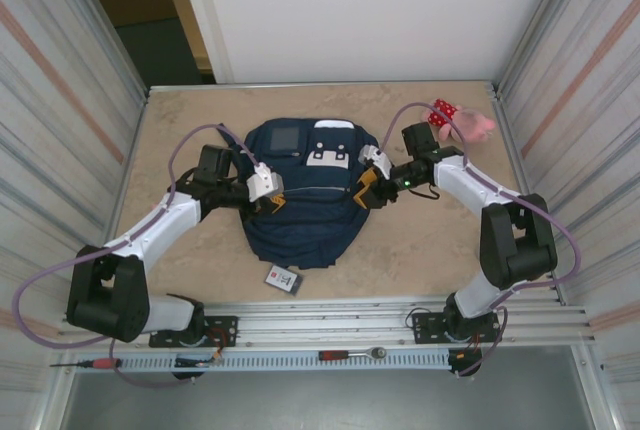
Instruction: Pack the student bag
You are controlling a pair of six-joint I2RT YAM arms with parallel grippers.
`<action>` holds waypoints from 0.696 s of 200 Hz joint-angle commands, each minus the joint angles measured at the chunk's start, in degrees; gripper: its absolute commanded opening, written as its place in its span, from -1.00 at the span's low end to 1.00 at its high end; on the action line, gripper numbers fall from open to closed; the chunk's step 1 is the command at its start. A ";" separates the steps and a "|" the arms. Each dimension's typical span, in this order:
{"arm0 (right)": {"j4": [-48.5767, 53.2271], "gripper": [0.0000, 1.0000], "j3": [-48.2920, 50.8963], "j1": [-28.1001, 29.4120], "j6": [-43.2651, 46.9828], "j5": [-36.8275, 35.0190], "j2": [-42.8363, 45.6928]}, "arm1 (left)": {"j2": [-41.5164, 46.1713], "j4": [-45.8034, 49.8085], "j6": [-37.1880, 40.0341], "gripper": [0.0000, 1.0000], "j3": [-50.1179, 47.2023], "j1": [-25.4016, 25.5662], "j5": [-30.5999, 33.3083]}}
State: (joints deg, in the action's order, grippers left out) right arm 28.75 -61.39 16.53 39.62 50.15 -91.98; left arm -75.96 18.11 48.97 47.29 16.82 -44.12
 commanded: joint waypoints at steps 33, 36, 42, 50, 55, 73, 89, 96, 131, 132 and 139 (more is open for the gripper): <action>-2.80 0.04 -2.92 3.46 0.00 0.48 -4.96 | 0.79 -2.47 -1.17 -0.96 2.02 -0.15 -5.06; -2.96 0.03 -2.99 3.54 -0.10 0.61 -5.17 | 0.79 -2.53 -1.12 -0.96 2.02 -0.12 -5.10; -3.14 0.02 -3.22 3.60 -0.27 0.99 -5.53 | 0.78 -2.56 -1.29 -0.96 2.04 -0.12 -5.18; -3.05 -0.02 -3.70 3.76 -0.35 1.47 -5.74 | 0.74 -2.73 -1.42 -0.96 2.11 -0.10 -5.28; -2.69 -0.07 -3.86 3.81 -0.33 1.82 -5.75 | 0.72 -2.79 -1.49 -0.96 2.09 -0.05 -5.27; -0.91 -0.26 -4.07 3.82 0.30 2.75 -4.73 | 0.55 -3.14 -1.81 -0.96 2.02 0.05 -4.47; 0.77 -0.47 -3.84 3.83 0.15 3.68 -3.11 | 0.55 -3.40 -1.96 -0.96 1.98 0.03 -3.49; 1.33 -0.57 -3.77 3.87 -0.51 4.09 -2.42 | 0.62 -3.59 -2.12 -0.96 1.91 0.02 -3.12; 2.43 -0.97 -3.98 4.13 -7.15 3.08 -0.22 | 1.08 -3.50 -1.86 -0.96 1.67 -0.03 -1.84; 2.39 -0.98 -4.08 4.17 -7.39 3.01 -0.17 | 1.12 -3.51 -1.86 -0.96 1.67 -0.03 -1.80; 2.49 -1.00 -4.32 4.20 -9.13 2.54 -0.05 | 1.15 -3.50 -1.77 -0.96 1.67 0.04 -1.75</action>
State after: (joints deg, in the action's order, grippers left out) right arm 29.17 -63.99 19.64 36.47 49.74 -94.48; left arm -75.96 18.11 48.10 47.29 16.82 -43.88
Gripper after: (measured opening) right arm 0.033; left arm 0.076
